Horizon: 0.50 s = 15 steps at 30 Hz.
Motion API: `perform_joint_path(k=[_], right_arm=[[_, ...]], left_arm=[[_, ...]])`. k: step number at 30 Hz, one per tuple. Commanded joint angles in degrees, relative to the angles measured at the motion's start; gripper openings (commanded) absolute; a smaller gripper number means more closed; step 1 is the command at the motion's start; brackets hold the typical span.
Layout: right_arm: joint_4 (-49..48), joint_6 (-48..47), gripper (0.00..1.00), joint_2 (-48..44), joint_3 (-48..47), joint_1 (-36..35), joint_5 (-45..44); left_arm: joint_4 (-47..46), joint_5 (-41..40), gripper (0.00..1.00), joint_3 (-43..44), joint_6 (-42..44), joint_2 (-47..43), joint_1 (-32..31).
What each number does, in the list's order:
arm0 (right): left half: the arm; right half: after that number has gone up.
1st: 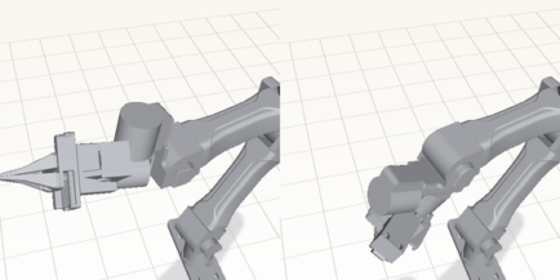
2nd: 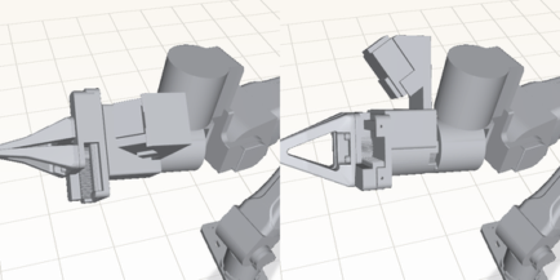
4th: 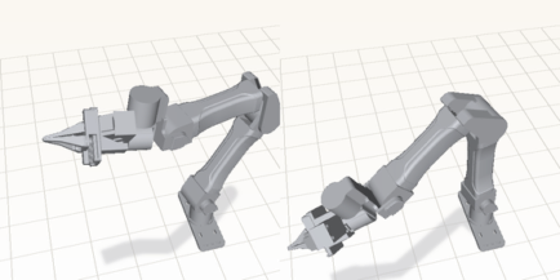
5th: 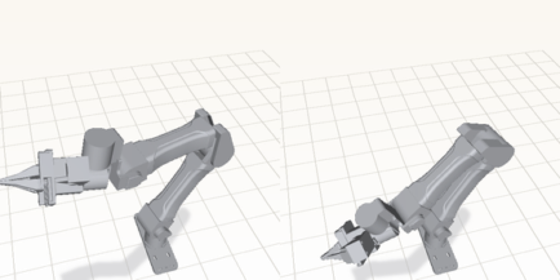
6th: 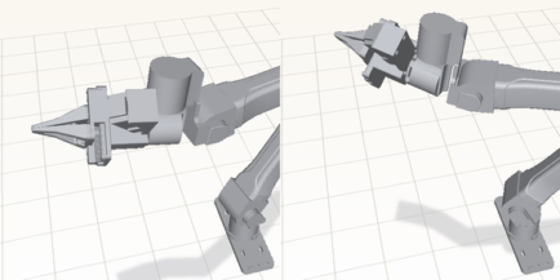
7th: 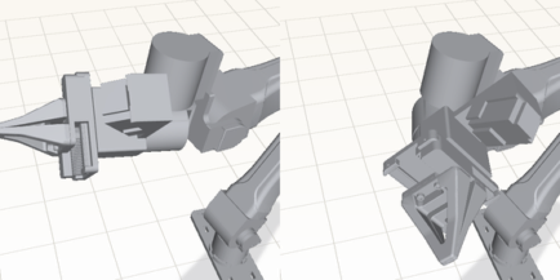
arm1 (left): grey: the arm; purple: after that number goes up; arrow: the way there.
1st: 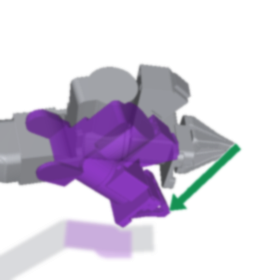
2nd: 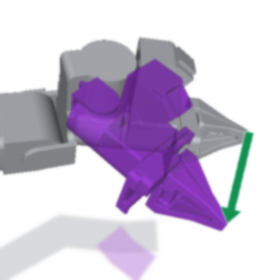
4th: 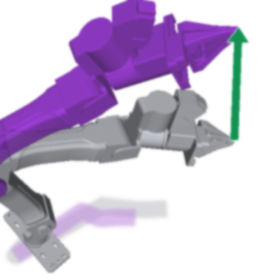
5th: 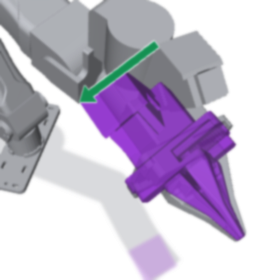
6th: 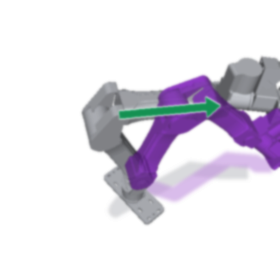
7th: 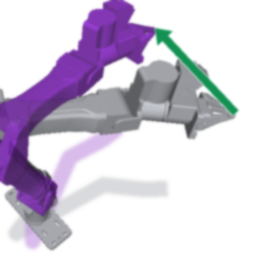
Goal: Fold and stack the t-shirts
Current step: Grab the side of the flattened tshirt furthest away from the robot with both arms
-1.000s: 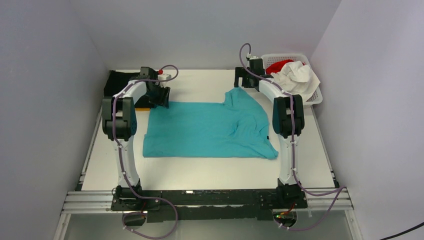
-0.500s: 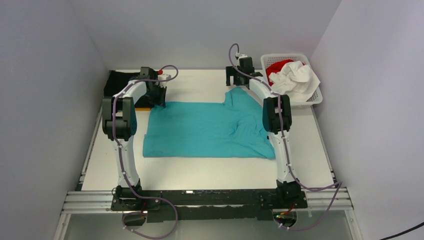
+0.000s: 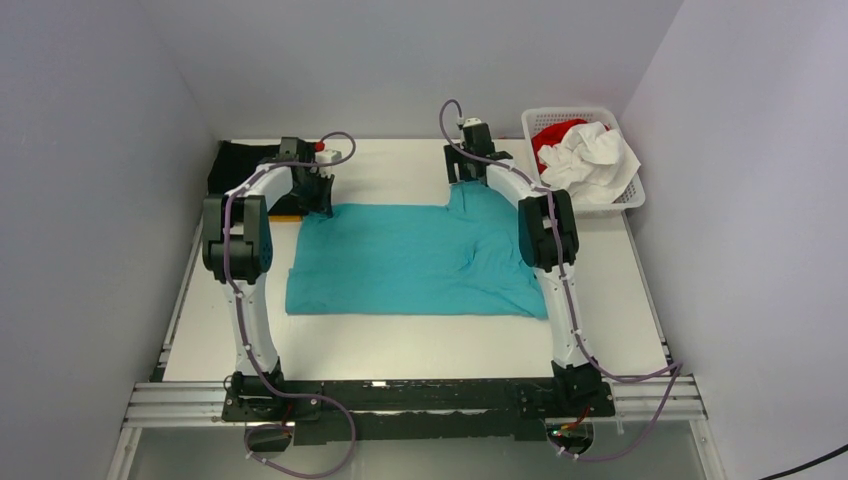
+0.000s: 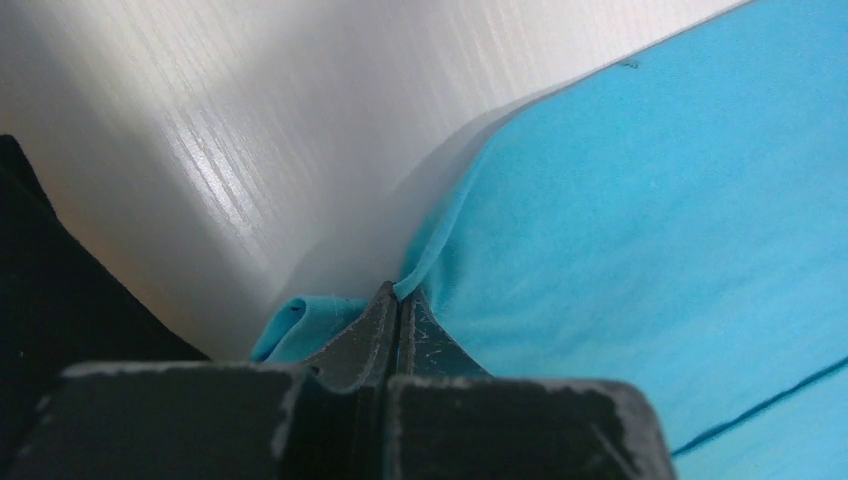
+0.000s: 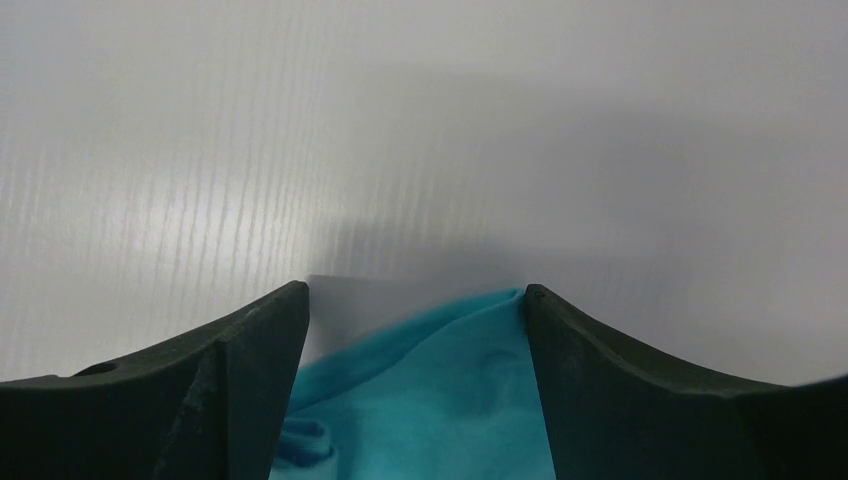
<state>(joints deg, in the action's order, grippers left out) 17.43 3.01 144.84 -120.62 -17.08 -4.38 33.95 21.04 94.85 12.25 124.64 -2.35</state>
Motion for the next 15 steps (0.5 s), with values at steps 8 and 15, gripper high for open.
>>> perform_joint_path(k=[8, 15], right_arm=[[6.3, 1.8, 0.80, -4.9, 7.6, 0.0, -6.4], [3.5, 6.3, 0.44, -7.4, 12.1, 0.0, -3.3]], left_arm=[[-2.1, 0.3, 0.00, -2.3, -2.1, -5.3, -0.2], [-2.6, 0.8, 0.00, -2.6, -2.6, -5.3, -0.2]])
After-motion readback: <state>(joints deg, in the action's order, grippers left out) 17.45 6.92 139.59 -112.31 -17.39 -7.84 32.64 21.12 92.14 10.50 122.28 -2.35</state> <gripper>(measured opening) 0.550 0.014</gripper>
